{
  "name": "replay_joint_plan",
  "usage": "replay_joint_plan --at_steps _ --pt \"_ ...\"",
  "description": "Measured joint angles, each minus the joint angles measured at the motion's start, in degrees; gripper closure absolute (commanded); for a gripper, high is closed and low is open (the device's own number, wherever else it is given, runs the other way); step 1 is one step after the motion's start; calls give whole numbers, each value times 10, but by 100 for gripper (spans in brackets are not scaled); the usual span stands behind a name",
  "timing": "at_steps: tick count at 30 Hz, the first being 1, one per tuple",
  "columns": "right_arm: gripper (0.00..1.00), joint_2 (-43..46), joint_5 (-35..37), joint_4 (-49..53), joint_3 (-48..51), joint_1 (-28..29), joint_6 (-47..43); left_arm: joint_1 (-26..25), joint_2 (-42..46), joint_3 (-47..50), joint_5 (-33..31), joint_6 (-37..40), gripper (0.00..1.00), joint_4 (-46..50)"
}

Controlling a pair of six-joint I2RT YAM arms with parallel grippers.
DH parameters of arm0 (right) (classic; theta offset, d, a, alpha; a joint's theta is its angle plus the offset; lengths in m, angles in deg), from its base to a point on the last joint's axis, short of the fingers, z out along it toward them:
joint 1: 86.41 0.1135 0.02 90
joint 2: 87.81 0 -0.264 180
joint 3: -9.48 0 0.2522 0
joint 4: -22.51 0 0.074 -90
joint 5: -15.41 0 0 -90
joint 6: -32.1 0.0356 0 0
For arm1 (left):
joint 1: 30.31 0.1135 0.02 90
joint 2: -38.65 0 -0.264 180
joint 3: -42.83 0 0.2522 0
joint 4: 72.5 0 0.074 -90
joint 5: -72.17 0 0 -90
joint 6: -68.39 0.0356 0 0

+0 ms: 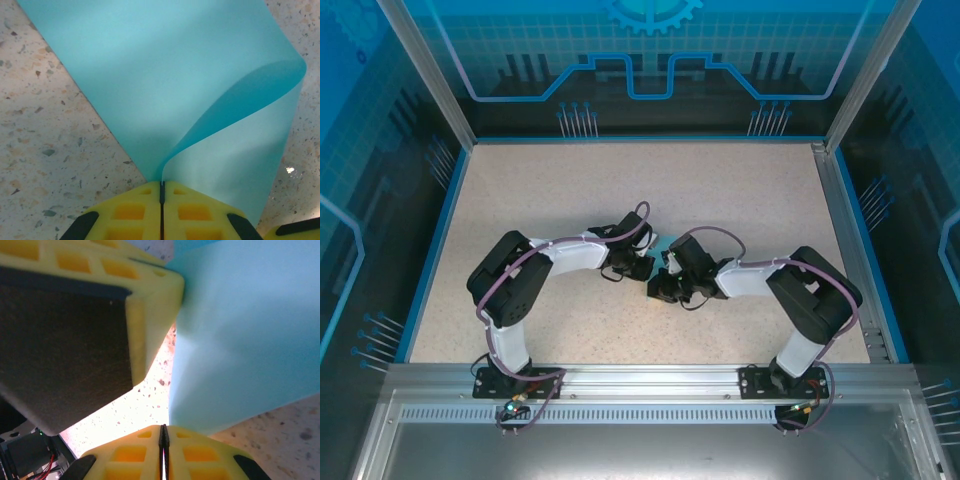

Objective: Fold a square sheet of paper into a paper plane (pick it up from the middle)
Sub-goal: Third fold the triangle at the center of the table.

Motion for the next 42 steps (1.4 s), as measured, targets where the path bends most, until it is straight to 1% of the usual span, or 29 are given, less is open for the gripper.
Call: replay_joint_plan --at_steps 9,16,19,21,25,33,42 --pt "91 -28 -3 -8 -5 4 3 0 0 0 0 0 92 0" --pt "90 -16 3 13 -8 3 3 0 0 0 0 0 93 0" --pt "89 8 2 18 -1 -10 3 0 0 0 0 0 93 0" --pt "89 22 -2 16 1 -30 0 0 0 0 0 0 93 0" --pt "89 20 -11 7 -1 -56 -2 0 0 0 0 0 93 0" --pt "91 -31 -8 7 -17 -56 -12 0 0 0 0 0 92 0" --pt "90 -31 -14 18 -24 -63 -22 0 0 0 0 0 92 0"
